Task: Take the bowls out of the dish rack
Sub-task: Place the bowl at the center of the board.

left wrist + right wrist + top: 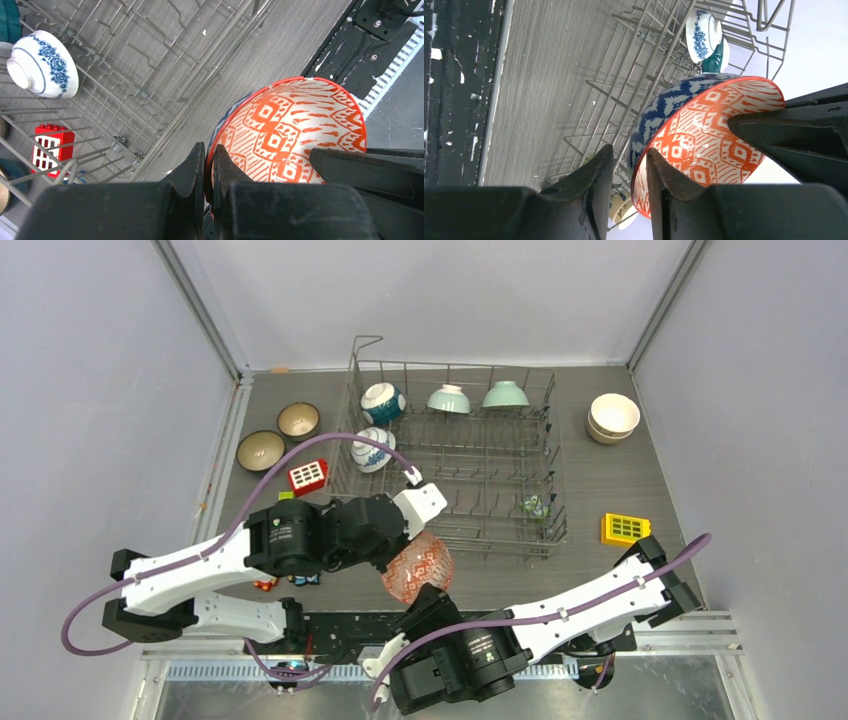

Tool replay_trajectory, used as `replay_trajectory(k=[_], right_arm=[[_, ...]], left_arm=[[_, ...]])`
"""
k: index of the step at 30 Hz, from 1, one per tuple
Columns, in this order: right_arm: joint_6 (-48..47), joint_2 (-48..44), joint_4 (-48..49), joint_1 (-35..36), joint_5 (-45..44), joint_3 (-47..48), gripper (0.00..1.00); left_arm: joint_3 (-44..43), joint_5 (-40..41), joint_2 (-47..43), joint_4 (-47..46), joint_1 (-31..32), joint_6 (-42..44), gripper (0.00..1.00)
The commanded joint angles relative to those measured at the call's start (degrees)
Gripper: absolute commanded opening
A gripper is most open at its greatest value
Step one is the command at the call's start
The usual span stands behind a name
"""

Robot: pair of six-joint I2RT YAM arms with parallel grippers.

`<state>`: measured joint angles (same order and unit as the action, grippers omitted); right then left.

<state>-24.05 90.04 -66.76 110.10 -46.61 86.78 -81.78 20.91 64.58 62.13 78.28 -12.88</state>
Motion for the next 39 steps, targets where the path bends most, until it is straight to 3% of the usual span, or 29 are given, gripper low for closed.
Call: replay_trajectory(k=[1, 9, 12, 14, 32, 39], right_arm=[[0.06, -1.0, 1.11, 0.34, -2.47, 1.46, 0.38], [1.18, -1.64, 1.48, 0.4, -3.11, 1.82, 0.71], [1.22, -1.87, 1.5, 0.42, -3.27, 2.4, 0.93], [1.33, -2.07, 1.6, 0.4, -3.33, 2.95, 0.99], [7.96, -4.47, 4.56, 0.63, -2.26, 8.56, 1.0], [8.95, -8.13, 13.55, 0.68, -2.5, 6.38, 1.0]], left_arm=[[-0.12, 1.13, -2.42, -5.05, -0.16, -0.98, 0.0], [-0.39, 2.44, -2.22, -5.94, -0.21, -0.66, 0.0], [-0.78, 3.47, -2.06, -6.25, -0.18, -0.39, 0.0], [-0.79, 4.24, -2.12, -6.59, -0.19, -0.37, 0.0], [1.2, 16.26, -3.55, -12.98, -0.84, -1.71, 0.0], [5.12, 18.25, -5.64, -17.9, -7.24, -5.62, 0.0]])
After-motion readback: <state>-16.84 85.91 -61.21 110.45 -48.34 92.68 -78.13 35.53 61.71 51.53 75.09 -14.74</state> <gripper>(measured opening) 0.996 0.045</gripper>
